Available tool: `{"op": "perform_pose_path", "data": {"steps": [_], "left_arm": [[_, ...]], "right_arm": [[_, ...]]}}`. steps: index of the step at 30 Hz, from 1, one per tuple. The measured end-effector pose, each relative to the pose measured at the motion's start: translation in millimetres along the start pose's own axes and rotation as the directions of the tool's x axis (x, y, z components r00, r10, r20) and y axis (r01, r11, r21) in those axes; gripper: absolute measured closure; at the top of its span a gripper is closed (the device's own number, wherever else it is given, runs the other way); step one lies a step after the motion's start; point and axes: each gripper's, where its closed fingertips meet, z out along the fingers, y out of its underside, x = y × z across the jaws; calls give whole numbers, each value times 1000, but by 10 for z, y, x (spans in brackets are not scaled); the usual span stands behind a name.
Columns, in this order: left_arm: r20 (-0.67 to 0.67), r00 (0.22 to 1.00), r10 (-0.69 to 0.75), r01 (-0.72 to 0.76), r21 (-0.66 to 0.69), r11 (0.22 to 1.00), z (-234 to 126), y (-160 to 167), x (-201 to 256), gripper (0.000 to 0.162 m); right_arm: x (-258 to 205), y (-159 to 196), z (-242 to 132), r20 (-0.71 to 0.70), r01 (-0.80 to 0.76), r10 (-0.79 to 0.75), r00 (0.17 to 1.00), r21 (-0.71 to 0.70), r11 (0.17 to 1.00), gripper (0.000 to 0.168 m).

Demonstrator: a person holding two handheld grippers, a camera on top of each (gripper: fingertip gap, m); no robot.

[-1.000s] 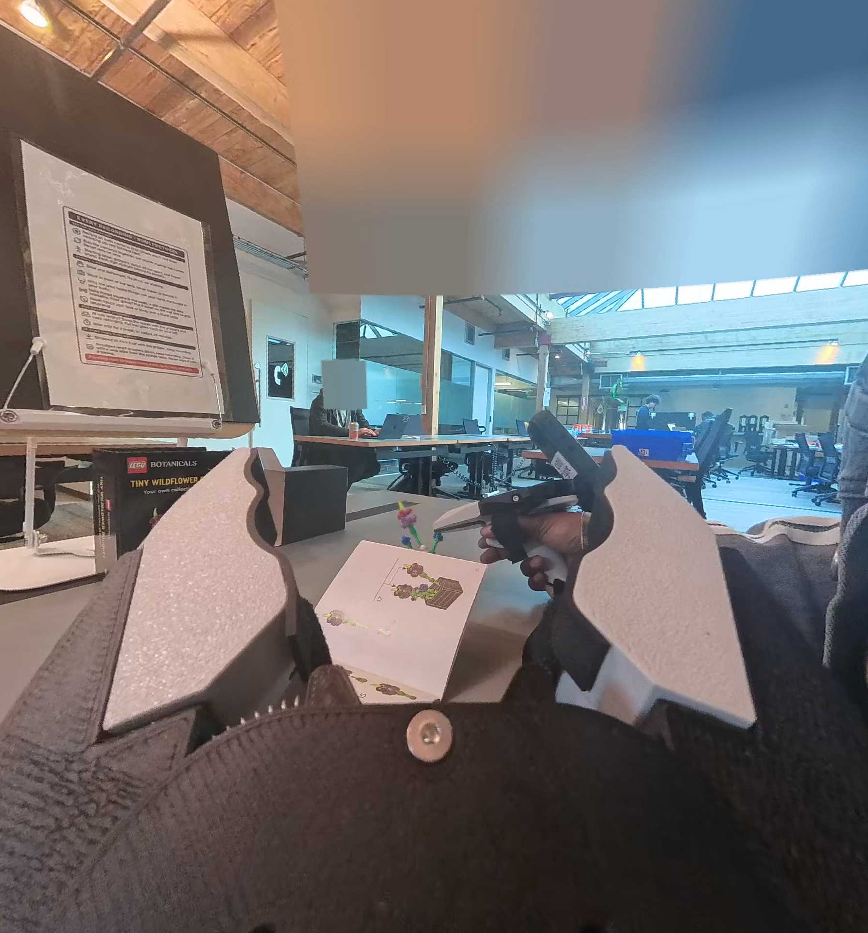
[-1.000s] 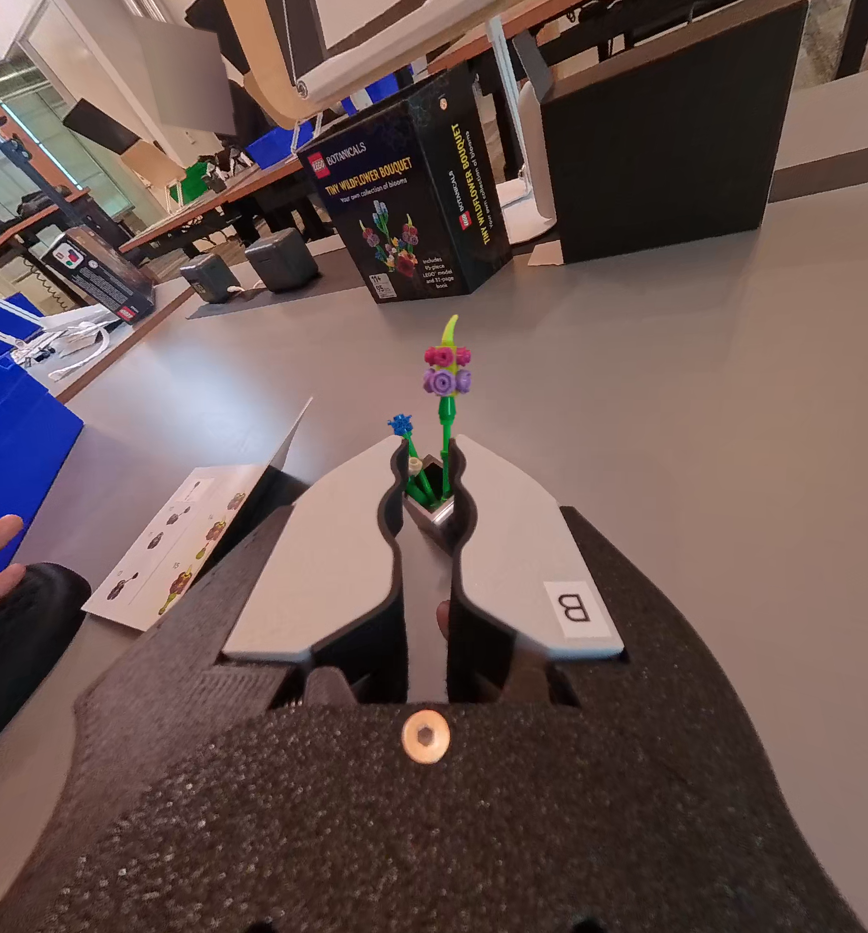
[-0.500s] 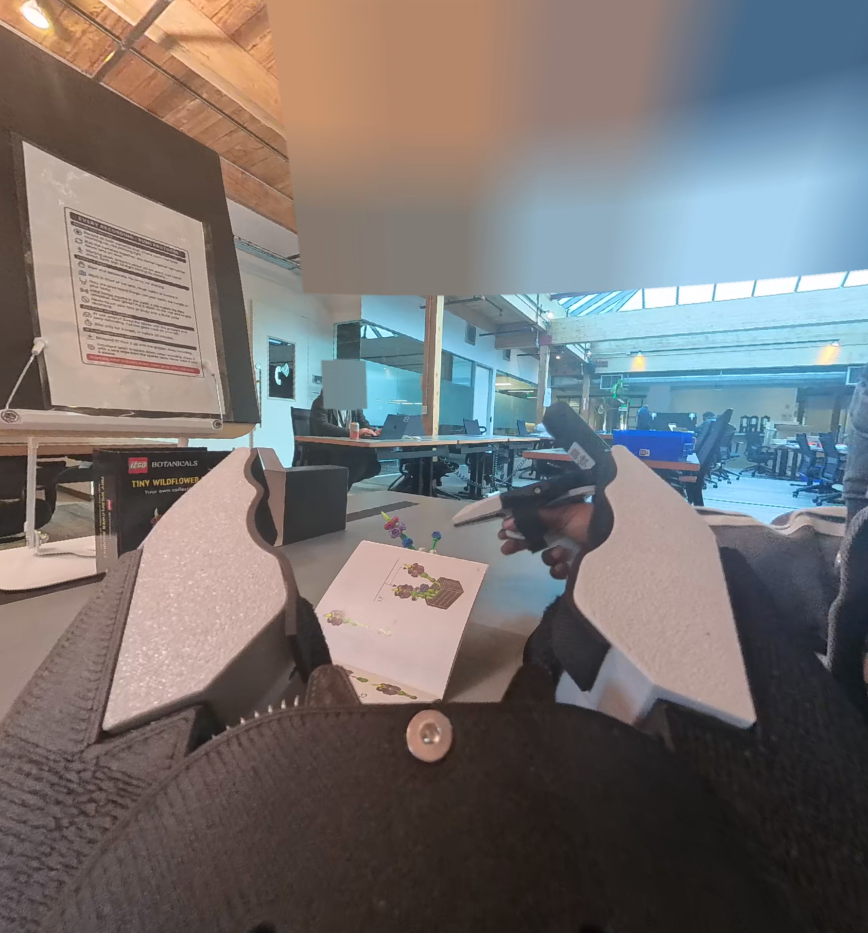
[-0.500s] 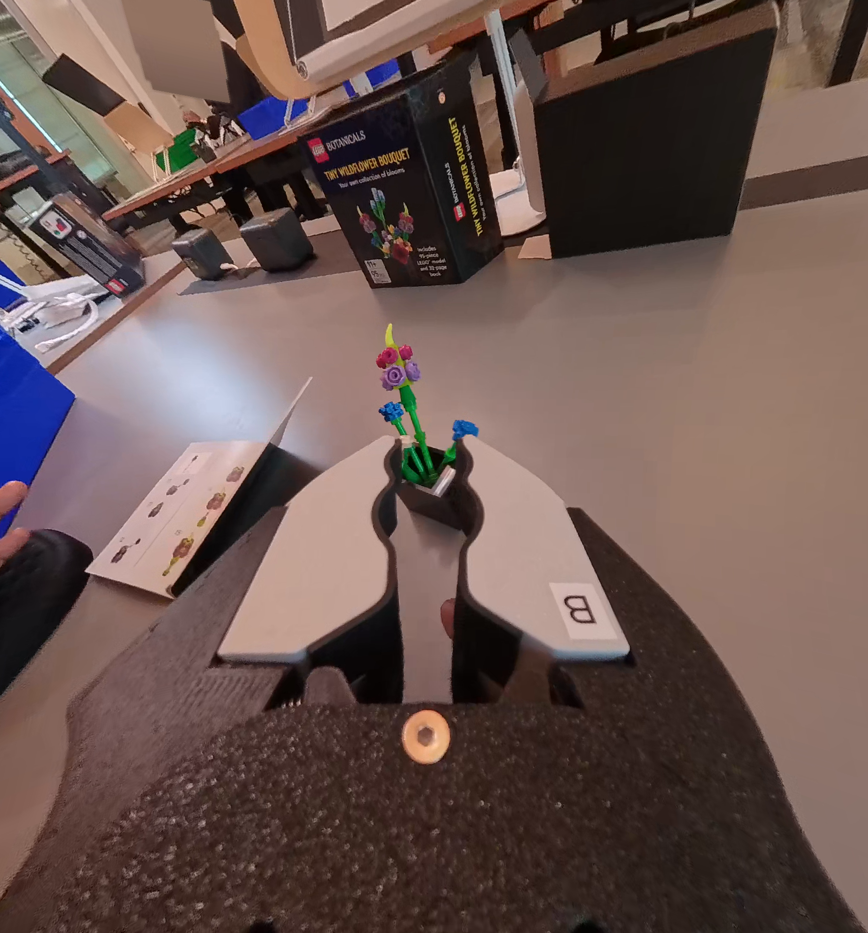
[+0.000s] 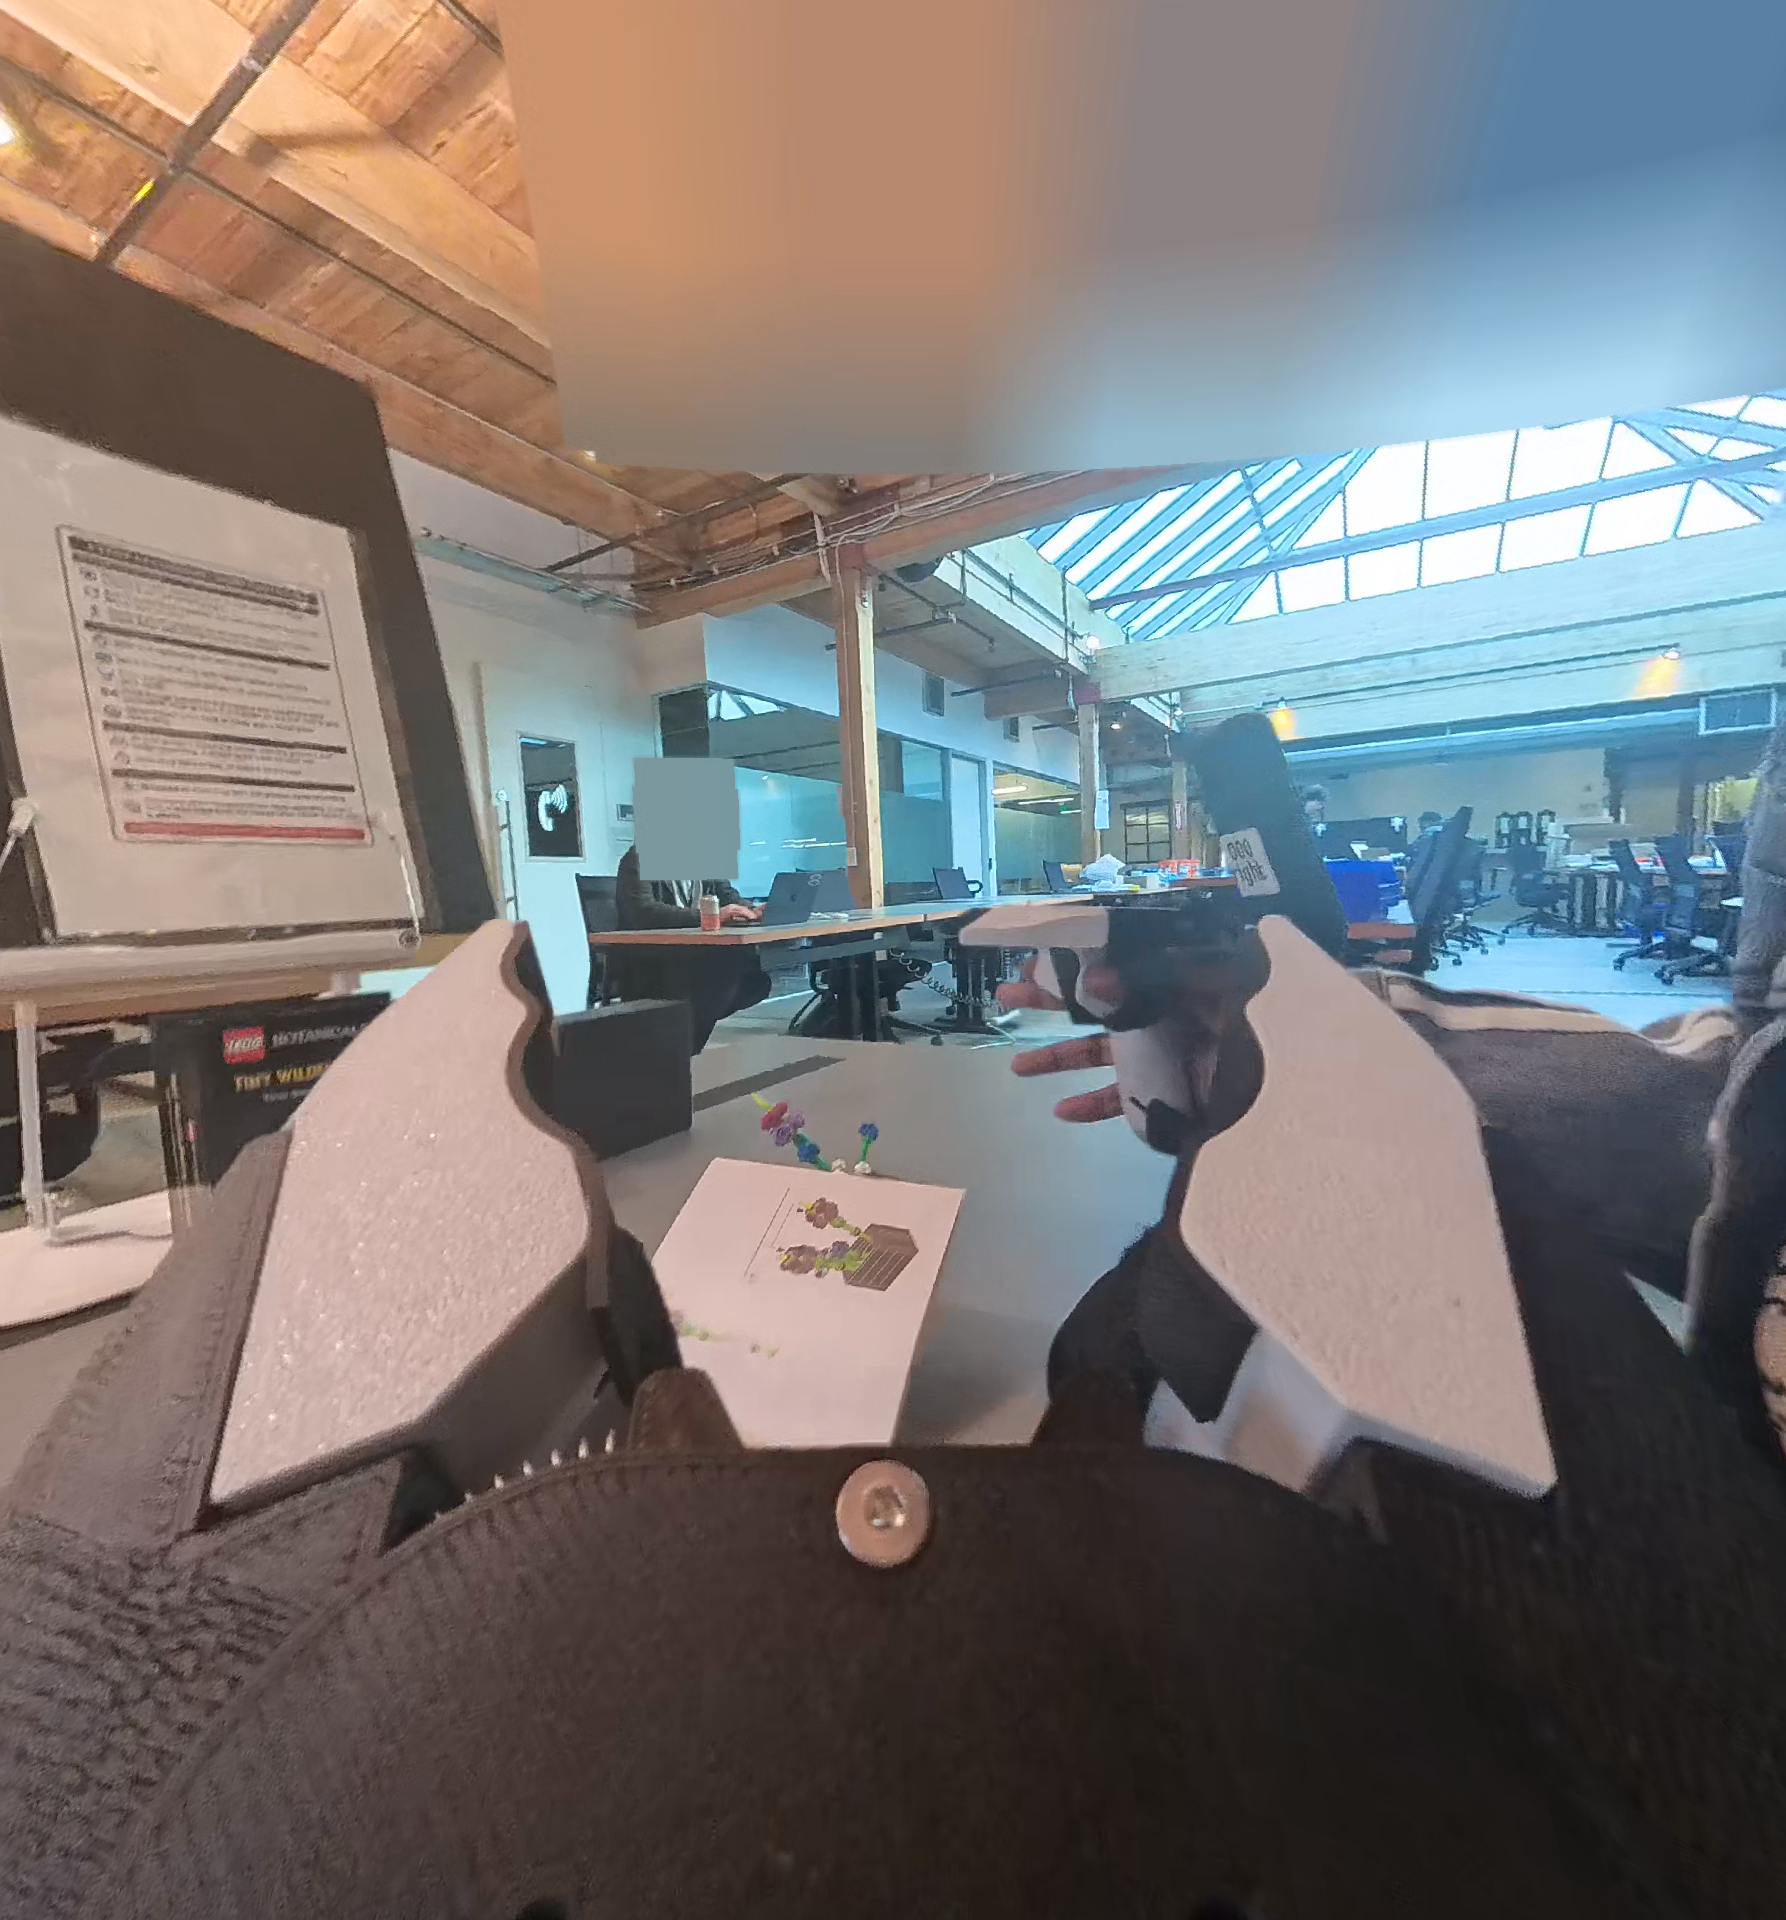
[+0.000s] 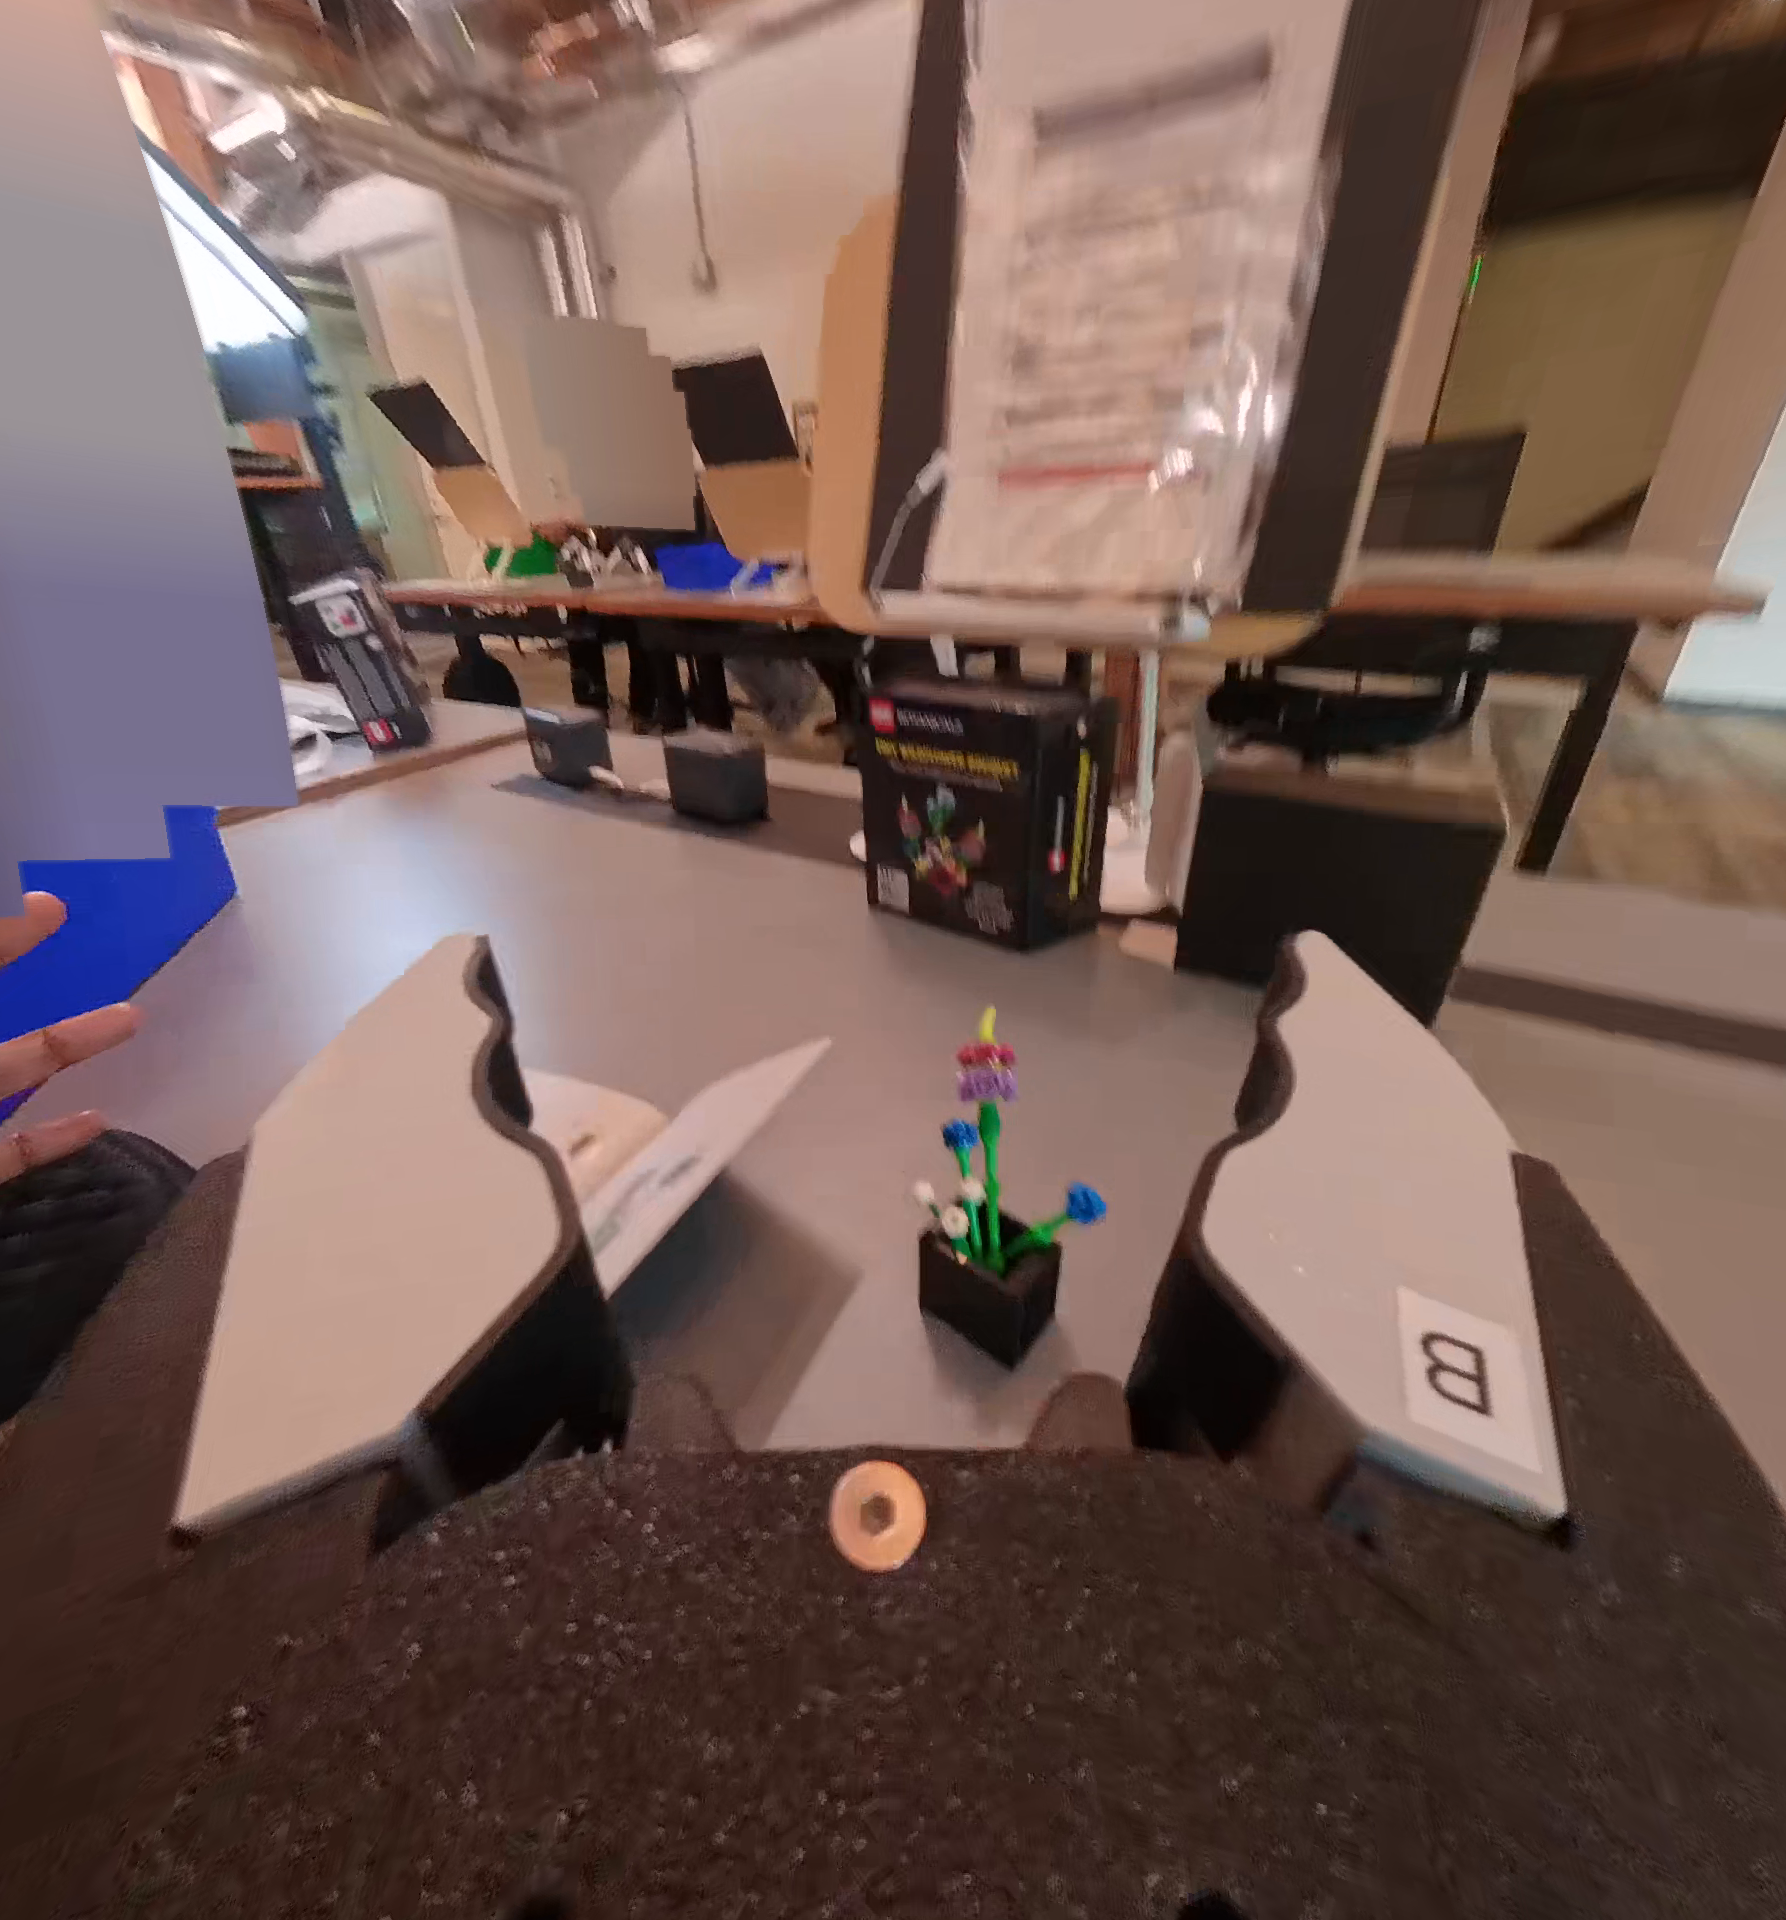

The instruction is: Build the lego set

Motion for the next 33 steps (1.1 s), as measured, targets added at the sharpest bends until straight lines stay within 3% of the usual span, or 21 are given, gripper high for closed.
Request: {"op": "perform_pose_path", "data": {"steps": [4,8,10,11,12,13,14,16,18,21,23,24,26,28,29,30,31,32,33], "left_arm": [[-49,999,6,-7,-17,1000,-1,-125,201,42],[-121,993,0,-6,-44,999,-142,-349,359,58],[-246,968,51,-76,-93,993,-289,-442,528,122],[-332,940,85,-135,-129,982,-392,-475,632,154],[-353,930,105,-176,-175,969,-460,-512,646,162],[-353,926,136,-227,-231,946,-520,-540,609,162],[-341,921,190,-296,-293,909,-588,-566,529,162],[-256,903,345,-427,-453,783,-773,-649,191,161],[-164,865,475,-448,-678,583,-1116,-748,-302,152],[-173,872,458,-294,-933,208,-1900,-792,-889,92],[-183,906,382,-232,-969,85,-2221,-810,-1096,67],[-185,915,359,-223,-972,70,-2273,-816,-1185,63],[-188,937,295,-214,-975,59,-2309,-774,-1306,42],[-108,962,250,-131,-988,77,-2287,-692,-1465,16],[-76,978,194,-91,-993,70,-2289,-628,-1502,16],[-67,983,173,-83,-993,88,-2247,-561,-1562,20],[-95,983,156,-112,-988,104,-2200,-482,-1601,35],[-120,982,147,-135,-986,95,-2189,-388,-1647,62],[-124,983,139,-135,-988,76,-2192,-279,-1698,71]], "right_arm": [[-373,-202,-46,79,28,-37,996,109,994,33],[-737,-205,-71,185,-8,-24,983,174,985,35],[-855,-114,-75,226,-16,-25,974,180,984,44],[-904,-66,-82,252,-21,-25,967,178,984,56],[-986,-12,-118,308,-15,-39,951,171,985,96],[-1069,28,-157,367,-16,-46,929,165,986,145],[-1109,46,-176,400,-33,-34,916,160,987,168],[-1097,85,-165,407,-71,8,913,139,988,168],[-1071,104,-163,406,-88,24,914,139,986,168],[-1072,127,-160,404,-95,29,914,145,985,162],[-1102,171,-148,409,-79,18,912,132,988,155],[-1118,183,-141,415,-71,11,910,128,989,153],[-1123,194,-117,414,-70,11,910,127,989,148],[-1089,198,-89,403,-94,38,914,120,988,136],[-1057,196,-84,391,-108,54,919,118,987,129],[-1032,193,-86,382,-122,67,922,121,985,126],[-1012,192,-99,376,-133,77,923,125,983,126],[-999,188,-104,372,-141,84,924,129,982,126],[-987,188,-105,367,-146,89,926,130,981,125]]}}
